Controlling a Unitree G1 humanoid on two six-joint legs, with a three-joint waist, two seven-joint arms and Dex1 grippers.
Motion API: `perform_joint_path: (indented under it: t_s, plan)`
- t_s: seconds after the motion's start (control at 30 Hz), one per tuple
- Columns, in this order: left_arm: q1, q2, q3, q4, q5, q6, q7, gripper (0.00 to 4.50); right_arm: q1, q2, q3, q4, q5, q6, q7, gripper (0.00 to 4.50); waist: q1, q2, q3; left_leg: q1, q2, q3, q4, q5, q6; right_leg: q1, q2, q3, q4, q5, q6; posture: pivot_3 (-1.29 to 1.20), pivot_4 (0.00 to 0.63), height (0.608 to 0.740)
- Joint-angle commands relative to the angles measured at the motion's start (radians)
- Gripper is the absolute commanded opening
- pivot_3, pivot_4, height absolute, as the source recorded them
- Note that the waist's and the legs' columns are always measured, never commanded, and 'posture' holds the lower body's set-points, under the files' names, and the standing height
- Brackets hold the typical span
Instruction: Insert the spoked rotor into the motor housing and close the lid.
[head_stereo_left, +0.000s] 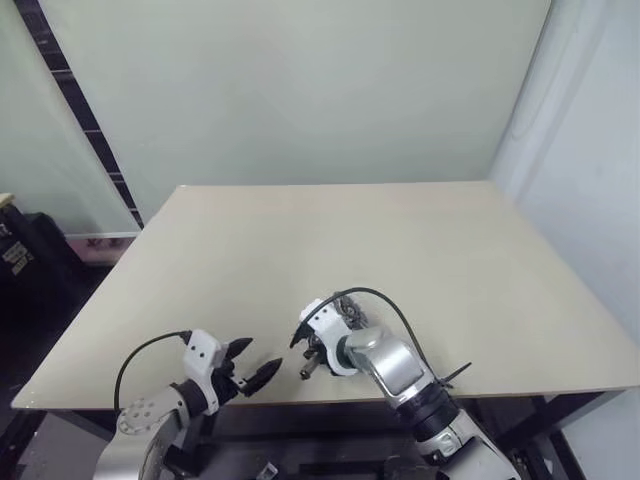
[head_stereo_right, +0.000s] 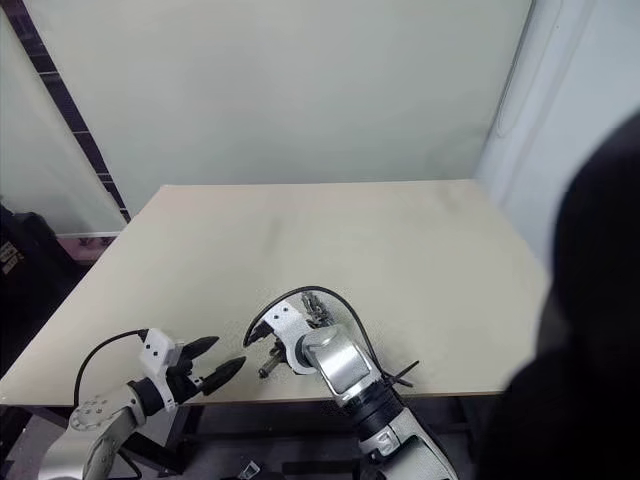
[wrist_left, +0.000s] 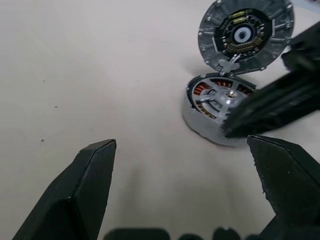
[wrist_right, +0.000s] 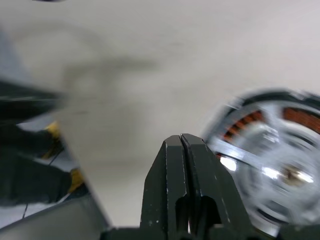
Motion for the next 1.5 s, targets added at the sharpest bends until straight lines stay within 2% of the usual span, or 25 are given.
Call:
perform_joint_path:
  t_s: [0.03,0.2,0.27,0.37,0.4,0.67,0.9,1.3,1.4,1.5]
  plan:
    - [-0.01,-0.005,-0.009,-0.049,-0.016,0.005,0.001,4.5,-0.06,0.018,0.008,-0.006,0.034,-0.04,-0.011,0.02,-0.001,0.0,0.0,0.0,0.0,0.0,0.0,0.0,0.0,0.0,0.0,0.0,0.0,0.0,0.0,0.0,0.0,0.74]
    - [-0.023,-0.006,-0.022,-0.047,-0.012,0.012,-0.004,4.5,-0.118,-0.111,0.138,-0.072,0.03,-0.106,0.104,0.02,-0.002,0.0,0.0,0.0,0.0,0.0,-0.001,0.0,0.0,-0.001,0.001,-0.001,0.0,0.0,0.0,0.0,0.0,0.74]
    - [-0.03,-0.001,-0.026,-0.041,-0.011,0.013,-0.008,4.5,-0.147,-0.158,0.173,-0.102,0.041,-0.096,0.156,0.39,-0.001,-0.001,0.0,0.0,0.0,0.0,-0.001,0.0,0.0,0.0,0.001,0.0,0.0,0.0,0.0,0.0,0.0,0.74]
    - [-0.052,0.005,-0.037,-0.029,-0.006,0.019,-0.017,4.5,-0.201,-0.235,0.22,-0.148,0.049,-0.099,0.23,1.22,-0.001,-0.002,-0.001,0.0,0.0,0.0,-0.001,0.0,0.0,-0.001,0.0,0.0,0.0,0.0,0.0,0.0,0.0,0.74]
    - [-0.059,0.005,-0.042,-0.025,-0.005,0.021,-0.021,4.5,-0.216,-0.258,0.234,-0.159,0.051,-0.102,0.252,1.68,-0.001,-0.002,-0.001,0.0,0.0,0.0,-0.001,0.0,0.0,-0.001,0.0,0.0,0.0,0.0,0.0,0.0,0.0,0.74]
    - [-0.093,0.008,-0.092,-0.007,0.01,0.035,-0.049,4.5,-0.282,-0.442,0.375,-0.225,0.019,-0.153,0.398,4.48,-0.001,-0.002,-0.001,0.0,0.0,0.0,-0.001,0.0,0.0,-0.001,0.001,0.0,0.0,0.0,0.0,0.0,0.0,0.74]
    - [-0.086,0.015,-0.104,-0.011,0.014,0.037,-0.052,4.5,-0.293,-0.51,0.486,-0.217,-0.061,-0.231,0.43,4.48,-0.001,-0.002,-0.001,0.0,0.0,0.001,-0.001,0.0,0.0,-0.001,0.0,0.0,0.0,0.0,0.0,0.0,0.0,0.74]
    - [-0.078,0.022,-0.108,-0.02,0.018,0.041,-0.052,4.5,-0.271,-0.447,0.505,-0.12,-0.112,-0.292,0.416,4.48,0.001,-0.001,-0.001,0.0,0.001,0.0,-0.001,0.0,0.0,-0.001,0.0,-0.001,0.0,0.0,0.0,0.0,0.0,0.74]
    - [-0.078,0.022,-0.108,-0.02,0.019,0.042,-0.05,4.5,-0.265,-0.435,0.5,-0.077,-0.123,-0.299,0.407,3.91,0.001,-0.001,-0.001,0.0,0.0,0.001,-0.001,0.0,0.0,-0.001,0.0,-0.001,0.0,0.0,0.0,0.0,0.0,0.74]
    - [-0.079,0.021,-0.107,-0.018,0.021,0.04,-0.049,4.5,-0.26,-0.43,0.496,-0.049,-0.134,-0.307,0.4,2.84,0.001,-0.002,-0.001,0.0,0.0,0.001,-0.001,0.0,0.0,-0.001,0.0,-0.001,0.0,0.0,0.0,0.0,0.0,0.74]
